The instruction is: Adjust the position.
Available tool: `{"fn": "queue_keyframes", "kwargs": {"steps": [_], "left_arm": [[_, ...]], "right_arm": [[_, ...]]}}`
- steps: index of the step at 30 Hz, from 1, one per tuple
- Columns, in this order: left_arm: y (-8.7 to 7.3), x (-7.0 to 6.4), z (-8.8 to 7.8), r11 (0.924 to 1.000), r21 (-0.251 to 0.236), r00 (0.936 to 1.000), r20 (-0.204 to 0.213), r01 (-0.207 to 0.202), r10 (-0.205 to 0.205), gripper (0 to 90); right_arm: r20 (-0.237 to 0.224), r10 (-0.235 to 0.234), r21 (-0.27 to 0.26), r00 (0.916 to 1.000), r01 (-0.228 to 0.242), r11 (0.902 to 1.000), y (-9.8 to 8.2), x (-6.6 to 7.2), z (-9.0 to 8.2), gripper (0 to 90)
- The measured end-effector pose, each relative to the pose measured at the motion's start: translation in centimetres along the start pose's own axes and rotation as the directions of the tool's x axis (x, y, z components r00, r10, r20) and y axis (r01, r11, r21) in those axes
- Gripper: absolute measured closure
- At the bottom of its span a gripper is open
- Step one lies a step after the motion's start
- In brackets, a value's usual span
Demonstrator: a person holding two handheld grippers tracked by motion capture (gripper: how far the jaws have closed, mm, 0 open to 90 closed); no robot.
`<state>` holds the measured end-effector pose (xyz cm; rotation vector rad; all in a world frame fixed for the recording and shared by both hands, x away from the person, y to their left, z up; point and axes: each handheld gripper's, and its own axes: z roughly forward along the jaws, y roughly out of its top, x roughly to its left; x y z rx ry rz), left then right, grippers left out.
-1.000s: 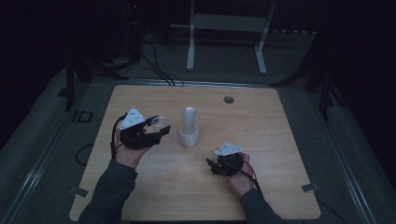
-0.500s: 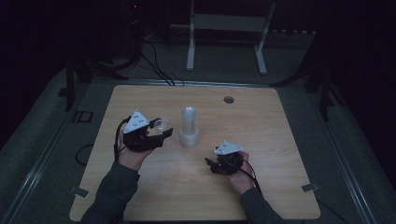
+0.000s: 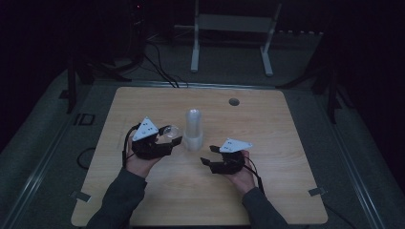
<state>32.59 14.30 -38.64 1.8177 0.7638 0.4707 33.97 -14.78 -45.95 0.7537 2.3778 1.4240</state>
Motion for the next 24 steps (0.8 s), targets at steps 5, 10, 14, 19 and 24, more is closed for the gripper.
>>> {"fn": "queue_keyframes", "kwargs": {"steps": [5, 10, 14, 19, 24], "left_arm": [[-0.4, -0.1, 0.1, 1.0, -0.005, 0.9995, 0.032, -0.002, 0.002, 40.9], [-0.6, -0.1, 0.0, 0.9999, -0.011, 0.9981, 0.062, -0.003, 0.003, 40.9], [-0.6, -0.2, -0.1, 0.9996, -0.024, 0.9959, 0.089, -0.013, 0.015, 40.8], [-0.7, -0.4, -0.1, 0.9992, -0.032, 0.9928, 0.117, -0.023, 0.026, 40.9], [-0.8, -0.4, -0.1, 0.999, -0.039, 0.9909, 0.132, -0.023, 0.028, 40.9]], "right_arm": [[-0.048, 0.001, -0.034, 0.9989, -0.003, 0.9994, 0.7, 0.1, 0.2, 37.6], [-0.083, -0.011, -0.062, 0.9965, 0.006, 0.998, 1.4, 0.4, 0.1, 37.6], [-0.118, -0.036, -0.088, 0.9924, 0.025, 0.9958, 1.7, 0.6, -0.1, 37.6], [-0.142, -0.06, -0.109, 0.9881, 0.045, 0.9931, 2.1, 0.8, -0.2, 36.8], [-0.172, -0.066, -0.135, 0.9829, 0.043, 0.99, 2.4, 1.0, -0.2, 35.6]]}}
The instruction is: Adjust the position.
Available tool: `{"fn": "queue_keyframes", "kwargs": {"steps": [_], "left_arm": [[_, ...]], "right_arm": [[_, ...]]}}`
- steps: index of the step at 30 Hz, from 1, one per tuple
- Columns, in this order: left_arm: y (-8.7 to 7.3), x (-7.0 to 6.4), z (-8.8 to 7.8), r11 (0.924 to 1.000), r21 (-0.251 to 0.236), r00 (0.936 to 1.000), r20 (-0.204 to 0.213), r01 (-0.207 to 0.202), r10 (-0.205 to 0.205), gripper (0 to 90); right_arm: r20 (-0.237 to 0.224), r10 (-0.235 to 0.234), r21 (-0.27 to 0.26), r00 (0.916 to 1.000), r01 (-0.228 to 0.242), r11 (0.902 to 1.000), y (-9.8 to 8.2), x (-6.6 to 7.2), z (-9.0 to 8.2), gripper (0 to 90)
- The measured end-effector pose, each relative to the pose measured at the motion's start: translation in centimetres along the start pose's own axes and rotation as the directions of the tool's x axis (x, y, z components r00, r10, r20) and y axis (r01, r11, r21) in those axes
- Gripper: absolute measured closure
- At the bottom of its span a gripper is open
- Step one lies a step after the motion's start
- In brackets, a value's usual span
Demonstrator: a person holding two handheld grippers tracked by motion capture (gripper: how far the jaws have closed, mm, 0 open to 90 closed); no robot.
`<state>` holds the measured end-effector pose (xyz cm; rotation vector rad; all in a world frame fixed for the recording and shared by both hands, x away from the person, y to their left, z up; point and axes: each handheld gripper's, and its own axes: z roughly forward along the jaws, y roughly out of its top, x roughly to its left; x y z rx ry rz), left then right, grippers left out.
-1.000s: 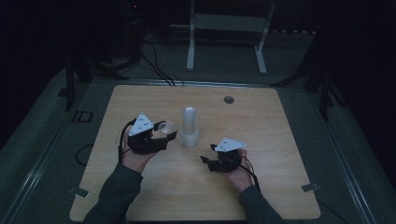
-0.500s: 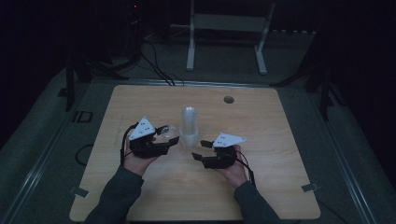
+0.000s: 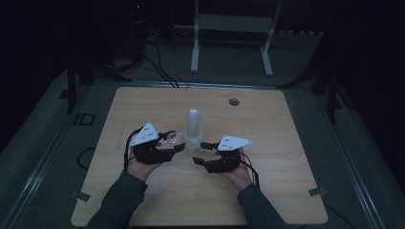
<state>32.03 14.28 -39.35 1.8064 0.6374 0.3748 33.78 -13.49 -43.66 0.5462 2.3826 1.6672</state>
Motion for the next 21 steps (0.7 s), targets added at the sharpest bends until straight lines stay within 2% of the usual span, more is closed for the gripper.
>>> {"fn": "queue_keyframes", "kwargs": {"steps": [4, 5, 12, 21], "left_arm": [[-0.02, -0.03, -0.05, 1.0, -0.003, 1.0, 0.003, -0.002, 0.002, 40.9], [-0.05, -0.1, -0.13, 1.0, -0.009, 1.0, 0.005, 0.001, -0.001, 40.8], [0.02, -0.24, -0.18, 0.9999, -0.016, 0.9997, 0.023, 0.001, 0.0, 40.9], [0.11, -0.35, -0.1, 0.9996, -0.026, 0.9974, 0.072, 0.007, -0.005, 40.9]], "right_arm": [[-0.02, 0.009, -0.017, 0.9998, -0.009, 0.9998, 0.11, -0.03, 0.04, 34.9], [-0.043, 0.024, -0.037, 0.9988, -0.026, 0.999, 0.07, -0.18, 0.07, 34.3], [-0.112, 0.078, -0.093, 0.9906, -0.089, 0.9917, -0.26, -0.75, 0.27, 34.3], [-0.15, 0.079, -0.118, 0.9856, -0.097, 0.9883, -0.21, -0.73, 0.55, 32.6]]}}
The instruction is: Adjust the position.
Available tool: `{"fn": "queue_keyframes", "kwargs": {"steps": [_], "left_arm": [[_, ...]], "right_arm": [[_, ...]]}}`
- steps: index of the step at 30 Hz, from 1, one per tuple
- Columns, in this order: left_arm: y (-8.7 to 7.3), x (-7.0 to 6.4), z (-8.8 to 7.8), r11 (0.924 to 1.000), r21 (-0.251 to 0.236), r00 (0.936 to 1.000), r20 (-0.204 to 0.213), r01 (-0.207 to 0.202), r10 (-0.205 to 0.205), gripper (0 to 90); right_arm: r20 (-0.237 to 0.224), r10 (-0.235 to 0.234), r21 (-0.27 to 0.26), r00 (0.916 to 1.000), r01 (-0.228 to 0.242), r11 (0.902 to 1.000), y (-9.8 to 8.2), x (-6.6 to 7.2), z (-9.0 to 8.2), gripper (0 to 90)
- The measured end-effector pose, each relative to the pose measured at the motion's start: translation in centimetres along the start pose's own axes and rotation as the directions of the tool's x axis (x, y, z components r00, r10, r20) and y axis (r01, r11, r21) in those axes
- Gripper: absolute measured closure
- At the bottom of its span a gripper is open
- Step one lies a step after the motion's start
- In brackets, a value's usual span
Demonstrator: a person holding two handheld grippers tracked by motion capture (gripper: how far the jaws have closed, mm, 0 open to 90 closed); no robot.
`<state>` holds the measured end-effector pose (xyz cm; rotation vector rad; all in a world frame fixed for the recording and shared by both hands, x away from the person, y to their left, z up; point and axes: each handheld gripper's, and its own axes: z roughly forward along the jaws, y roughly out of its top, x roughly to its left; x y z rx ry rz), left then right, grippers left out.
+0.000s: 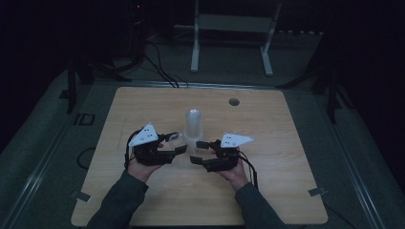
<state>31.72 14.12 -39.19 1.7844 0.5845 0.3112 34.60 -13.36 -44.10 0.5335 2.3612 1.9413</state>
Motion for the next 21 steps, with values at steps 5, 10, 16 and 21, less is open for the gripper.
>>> {"fn": "queue_keyframes", "kwargs": {"steps": [5, 10, 16, 21], "left_arm": [[0.0, -0.04, 0.14, 1.0, 0.003, 1.0, 0.007, 0.003, -0.003, 40.9], [-0.08, -0.12, 0.3, 1.0, 0.007, 0.9998, 0.02, 0.006, -0.006, 40.9], [0.01, -0.21, 0.35, 1.0, 0.002, 0.9994, 0.033, 0.006, -0.006, 40.9], [-0.01, -0.2, 0.32, 0.9999, -0.003, 0.9992, 0.039, 0.011, -0.011, 40.9]], "right_arm": [[-0.015, -0.003, -0.015, 0.9999, 0.003, 0.9999, 0.08, 0.11, 0.12, 31.5], [-0.022, -0.008, -0.011, 0.9997, 0.008, 0.9999, 0.05, 0.2, 0.44, 30.7], [-0.032, -0.01, -0.02, 0.9995, 0.009, 0.9998, -0.04, 0.25, 0.75, 29.2], [-0.042, -0.01, -0.031, 0.9991, 0.008, 0.9995, 0.04, 0.32, 0.87, 28.5]]}}
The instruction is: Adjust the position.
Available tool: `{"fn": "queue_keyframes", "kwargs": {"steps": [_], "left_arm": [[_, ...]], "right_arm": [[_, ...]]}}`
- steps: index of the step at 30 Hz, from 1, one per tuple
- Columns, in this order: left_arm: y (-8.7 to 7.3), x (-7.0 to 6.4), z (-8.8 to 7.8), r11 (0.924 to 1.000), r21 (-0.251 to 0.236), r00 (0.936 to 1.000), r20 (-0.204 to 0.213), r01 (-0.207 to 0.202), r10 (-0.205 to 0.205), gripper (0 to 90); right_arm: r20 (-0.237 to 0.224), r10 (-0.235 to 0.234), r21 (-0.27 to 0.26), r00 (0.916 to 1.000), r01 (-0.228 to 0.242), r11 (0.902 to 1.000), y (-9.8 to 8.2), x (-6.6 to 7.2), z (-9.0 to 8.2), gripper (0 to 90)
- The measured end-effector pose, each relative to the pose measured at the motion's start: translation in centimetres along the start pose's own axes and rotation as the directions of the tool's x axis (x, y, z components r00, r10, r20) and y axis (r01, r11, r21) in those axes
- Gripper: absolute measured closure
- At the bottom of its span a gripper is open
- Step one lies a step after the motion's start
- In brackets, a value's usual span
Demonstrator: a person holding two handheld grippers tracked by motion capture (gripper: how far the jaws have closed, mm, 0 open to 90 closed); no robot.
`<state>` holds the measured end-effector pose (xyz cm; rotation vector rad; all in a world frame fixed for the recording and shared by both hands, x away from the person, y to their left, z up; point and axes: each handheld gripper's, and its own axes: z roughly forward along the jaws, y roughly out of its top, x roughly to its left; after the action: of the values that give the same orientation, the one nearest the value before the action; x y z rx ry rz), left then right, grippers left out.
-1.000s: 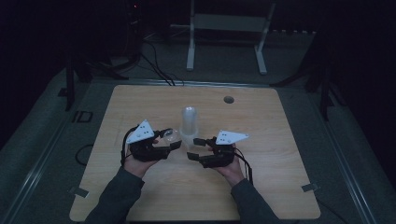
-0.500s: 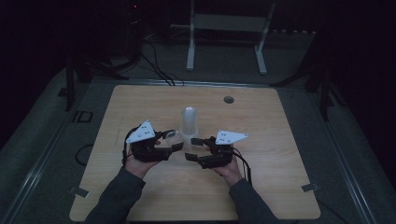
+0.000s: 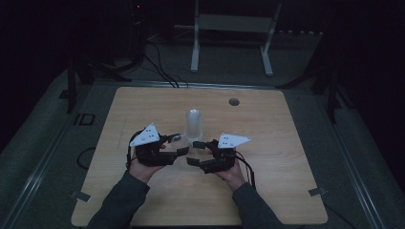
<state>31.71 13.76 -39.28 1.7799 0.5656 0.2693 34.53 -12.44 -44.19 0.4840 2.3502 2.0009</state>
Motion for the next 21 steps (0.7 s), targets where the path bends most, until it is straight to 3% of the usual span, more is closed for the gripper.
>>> {"fn": "queue_keyframes", "kwargs": {"steps": [21], "left_arm": [[0.21, -0.21, 0.02, 0.9992, -0.033, 0.9984, 0.053, 0.021, -0.02, 40.9]], "right_arm": [[-0.027, -0.013, -0.002, 0.9995, 0.013, 0.9999, -0.05, 0.27, 0.66, 23.4]]}}
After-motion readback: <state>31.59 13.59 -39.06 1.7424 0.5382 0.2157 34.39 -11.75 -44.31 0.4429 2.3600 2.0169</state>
